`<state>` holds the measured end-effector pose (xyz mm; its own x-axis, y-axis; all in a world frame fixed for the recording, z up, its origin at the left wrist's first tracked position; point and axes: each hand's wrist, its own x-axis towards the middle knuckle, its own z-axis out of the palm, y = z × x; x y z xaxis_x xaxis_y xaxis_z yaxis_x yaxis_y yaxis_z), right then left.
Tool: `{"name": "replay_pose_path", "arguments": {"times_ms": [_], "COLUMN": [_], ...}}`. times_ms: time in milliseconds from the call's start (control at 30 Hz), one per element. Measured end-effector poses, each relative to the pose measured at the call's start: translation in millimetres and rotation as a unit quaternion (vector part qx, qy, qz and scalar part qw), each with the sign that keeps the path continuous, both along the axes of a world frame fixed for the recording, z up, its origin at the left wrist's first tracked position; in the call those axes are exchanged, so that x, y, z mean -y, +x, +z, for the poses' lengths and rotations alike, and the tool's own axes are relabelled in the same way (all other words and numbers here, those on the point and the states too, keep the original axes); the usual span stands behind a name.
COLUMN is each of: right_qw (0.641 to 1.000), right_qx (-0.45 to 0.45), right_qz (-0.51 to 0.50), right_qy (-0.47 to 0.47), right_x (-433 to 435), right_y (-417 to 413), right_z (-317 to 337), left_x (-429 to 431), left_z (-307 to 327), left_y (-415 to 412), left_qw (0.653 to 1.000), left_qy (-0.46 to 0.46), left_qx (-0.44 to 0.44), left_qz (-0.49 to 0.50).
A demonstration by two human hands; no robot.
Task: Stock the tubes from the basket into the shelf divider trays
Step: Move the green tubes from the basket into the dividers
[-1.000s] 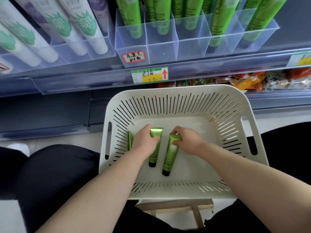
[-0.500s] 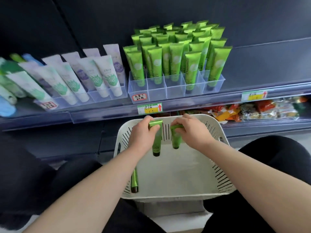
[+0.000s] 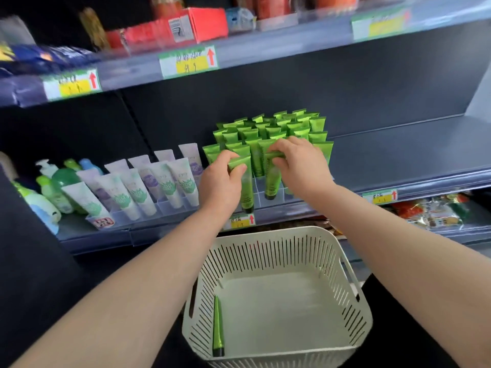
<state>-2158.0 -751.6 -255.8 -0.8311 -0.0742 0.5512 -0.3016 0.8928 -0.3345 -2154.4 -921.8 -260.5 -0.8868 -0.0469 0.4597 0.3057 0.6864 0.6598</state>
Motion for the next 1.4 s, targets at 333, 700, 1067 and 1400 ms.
{"name": "replay_pose_path", "arguments": {"times_ms": [333,700,1067,1400], "right_qw": [0.996,0.994,0.992,0.991], "right_qx": [0.046,-0.005,-0.045,-0.068], "right_qz": [-0.030,-0.039,-0.024,-0.006], "right_qy": [0.076,0.105,0.116,0.115], "right_x": [10.5,6.5,7.2,20.5], "right_y": [-49.7,-66.6,-57.7,-39.6], "right_z": [-1.6,-28.8,-41.9,-48.7], "left_x": [-0.1,-3.0,-3.2,3.6], "left_z": [9.4,3.9,-14.2,-10.8], "left_y": [-37.6,-74.9,-86.7,-59.6], "left_qw": [1.000,0.997,0.995,0.998], "left_qy": [0.001,-0.035,-0.041,-0.051], "left_qx": [-0.013,0.062,0.086,-0.036], "left_qz": [0.008,0.028,0.037,0.029]}}
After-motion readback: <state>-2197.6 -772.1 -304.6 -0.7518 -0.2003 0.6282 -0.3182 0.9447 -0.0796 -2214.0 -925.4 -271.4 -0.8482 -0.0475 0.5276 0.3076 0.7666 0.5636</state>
